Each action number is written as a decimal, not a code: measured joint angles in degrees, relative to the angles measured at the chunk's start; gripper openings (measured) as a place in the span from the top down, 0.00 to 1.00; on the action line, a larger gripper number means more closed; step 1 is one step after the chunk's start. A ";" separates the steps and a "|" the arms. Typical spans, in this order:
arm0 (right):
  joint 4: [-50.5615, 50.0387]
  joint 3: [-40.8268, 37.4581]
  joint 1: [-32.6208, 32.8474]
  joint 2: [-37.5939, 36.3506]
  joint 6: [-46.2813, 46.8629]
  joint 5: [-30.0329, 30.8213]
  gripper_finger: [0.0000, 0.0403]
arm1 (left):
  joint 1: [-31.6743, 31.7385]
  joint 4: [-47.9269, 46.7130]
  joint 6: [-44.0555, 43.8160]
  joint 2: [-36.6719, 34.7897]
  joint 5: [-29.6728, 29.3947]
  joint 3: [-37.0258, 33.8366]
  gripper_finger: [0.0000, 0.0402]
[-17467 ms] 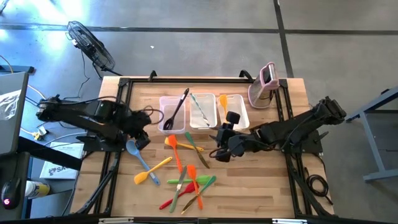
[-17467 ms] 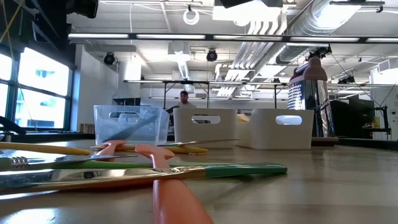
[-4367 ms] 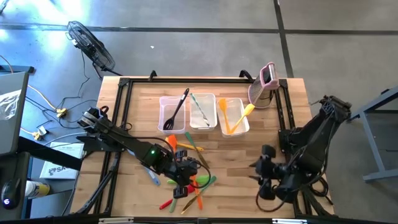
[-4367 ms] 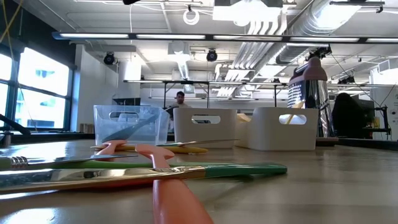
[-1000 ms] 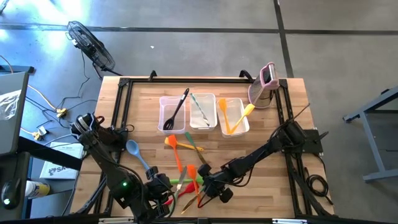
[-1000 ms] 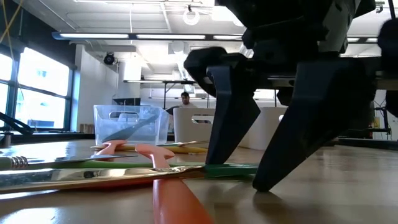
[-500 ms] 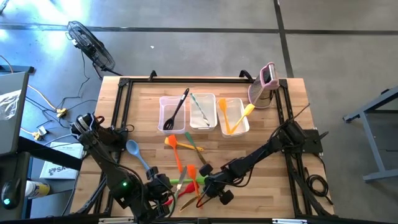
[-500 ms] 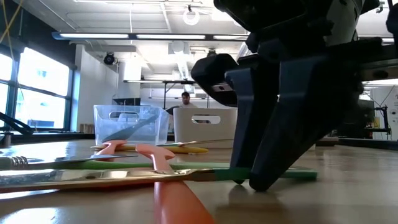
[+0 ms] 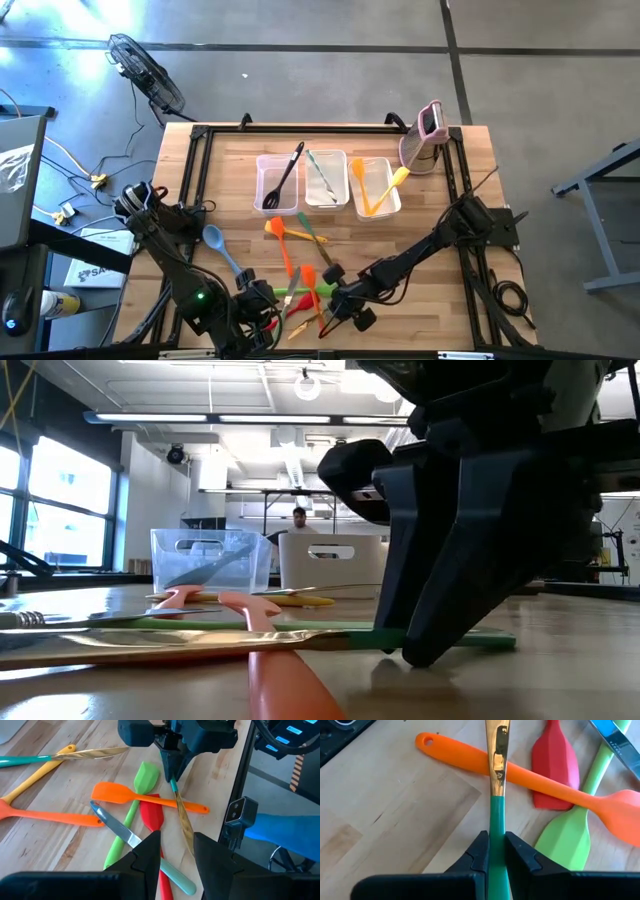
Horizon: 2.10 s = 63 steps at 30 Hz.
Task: Pick & Place Kitchen Items
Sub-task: Put the bottom green knife into the left white bin
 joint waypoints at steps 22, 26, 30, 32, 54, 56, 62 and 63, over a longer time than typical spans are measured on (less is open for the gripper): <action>-2.98 -0.20 6.14 -6.24 0.44 3.06 0.94 | 0.00 1.24 -0.04 0.00 -0.07 0.02 0.72; -2.95 -0.13 8.05 -9.41 1.43 5.76 0.94 | 0.00 1.22 0.03 0.00 -0.33 0.03 0.72; -2.54 -0.08 10.38 -14.19 1.39 10.20 0.94 | -0.04 1.50 2.10 0.00 -2.98 0.04 0.72; -2.75 -0.08 11.68 -16.79 1.35 13.36 0.94 | -0.04 2.44 5.82 0.00 -5.09 0.04 0.72; 6.49 0.02 11.60 -27.72 -11.99 25.54 0.94 | 7.99 53.22 74.25 0.90 -21.94 -12.02 0.72; 6.58 0.02 11.38 -27.72 -12.15 25.46 0.94 | 8.38 57.57 80.18 0.90 -21.26 -12.04 0.72; 7.30 0.02 12.12 -29.56 -14.67 25.24 0.94 | 8.76 63.25 92.21 0.90 -16.18 -12.09 0.72; 7.30 0.02 12.12 -29.76 -15.09 25.21 0.94 | 8.83 63.78 93.40 0.90 -14.78 -12.09 0.72</action>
